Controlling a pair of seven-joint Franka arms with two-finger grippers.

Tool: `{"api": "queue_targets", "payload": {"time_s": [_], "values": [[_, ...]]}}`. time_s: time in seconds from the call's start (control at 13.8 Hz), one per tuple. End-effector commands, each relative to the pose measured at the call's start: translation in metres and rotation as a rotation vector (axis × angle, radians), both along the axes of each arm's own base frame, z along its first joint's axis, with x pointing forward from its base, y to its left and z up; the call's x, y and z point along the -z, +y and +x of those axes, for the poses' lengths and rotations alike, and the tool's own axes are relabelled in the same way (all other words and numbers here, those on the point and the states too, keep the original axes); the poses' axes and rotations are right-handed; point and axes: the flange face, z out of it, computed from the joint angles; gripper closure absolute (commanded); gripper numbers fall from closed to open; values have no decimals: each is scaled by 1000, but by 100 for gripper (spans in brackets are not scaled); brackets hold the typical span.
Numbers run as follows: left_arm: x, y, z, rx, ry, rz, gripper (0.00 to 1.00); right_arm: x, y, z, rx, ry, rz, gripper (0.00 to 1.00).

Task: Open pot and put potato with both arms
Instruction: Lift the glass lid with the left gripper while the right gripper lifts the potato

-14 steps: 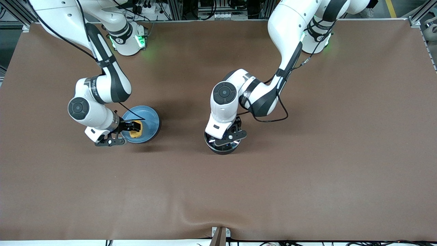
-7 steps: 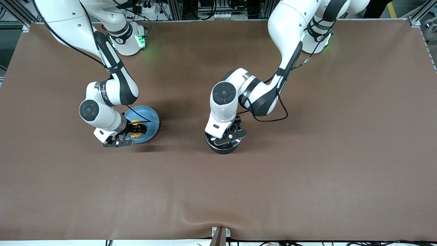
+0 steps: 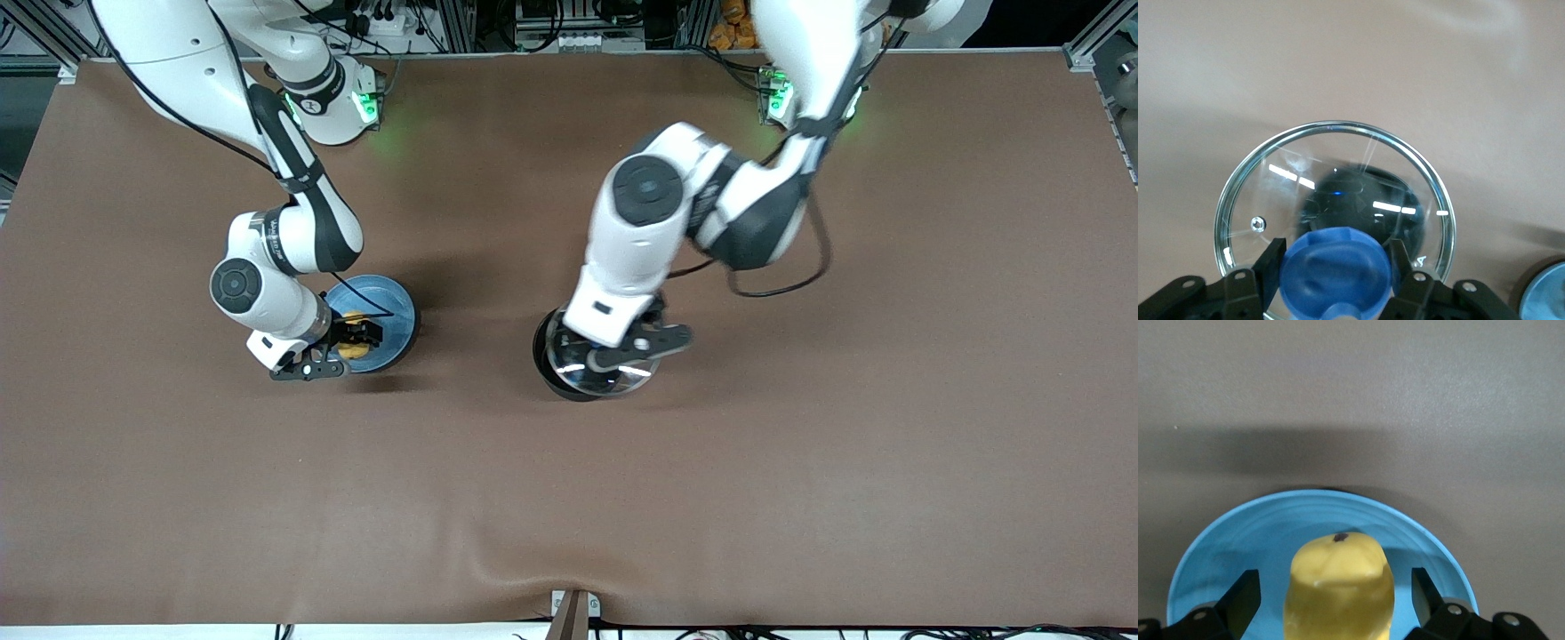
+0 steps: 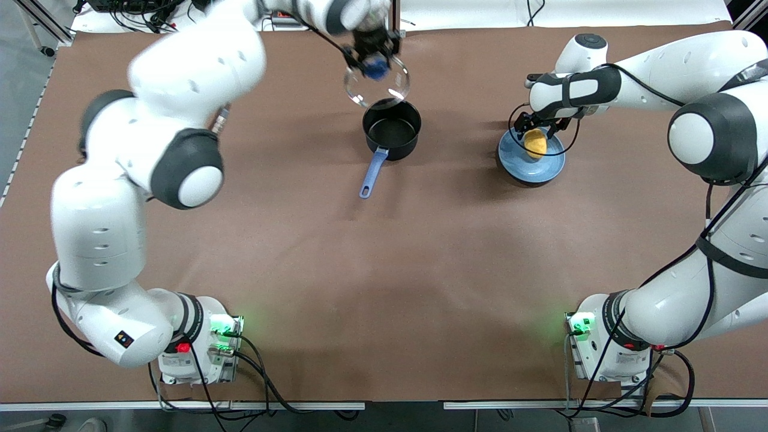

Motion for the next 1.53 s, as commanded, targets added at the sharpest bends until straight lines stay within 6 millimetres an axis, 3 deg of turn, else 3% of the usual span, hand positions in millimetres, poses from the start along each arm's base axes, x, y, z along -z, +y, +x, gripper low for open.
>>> {"api": "queue_targets", "payload": {"time_s": [0.0, 0.07, 0.15, 0.29, 0.44, 0.58, 0.87, 1.16, 1.31, 1.45], "values": [[-27, 65, 14, 63, 47, 11, 100, 5, -2, -7, 2, 4, 6, 1], [-31, 91, 25, 69, 45, 16, 100, 5, -2, -7, 0, 4, 6, 26], [-30, 117, 35, 74, 50, 23, 100, 4, -3, -7, -7, 2, 7, 58], [-20, 176, 54, 66, 72, 36, 100, 4, -3, -7, -42, 2, 10, 100], [0, 225, 66, 10, 87, 41, 100, -8, -8, -4, -36, -6, 15, 100], [27, 263, 71, -5, 101, 44, 100, -38, -5, -3, -47, 8, 27, 100], [105, 295, 61, -50, 108, 48, 100, -149, 14, 8, -60, -3, 60, 100], [169, 320, 43, -41, 70, 50, 100, -237, 72, 22, -28, 0, 32, 100], [189, 355, 41, -32, 54, 52, 100, -261, 106, 25, -3, -43, 31, 100], [205, 375, 34, -10, 40, 55, 100, -273, 141, 30, 33, -68, 40, 100]]}}
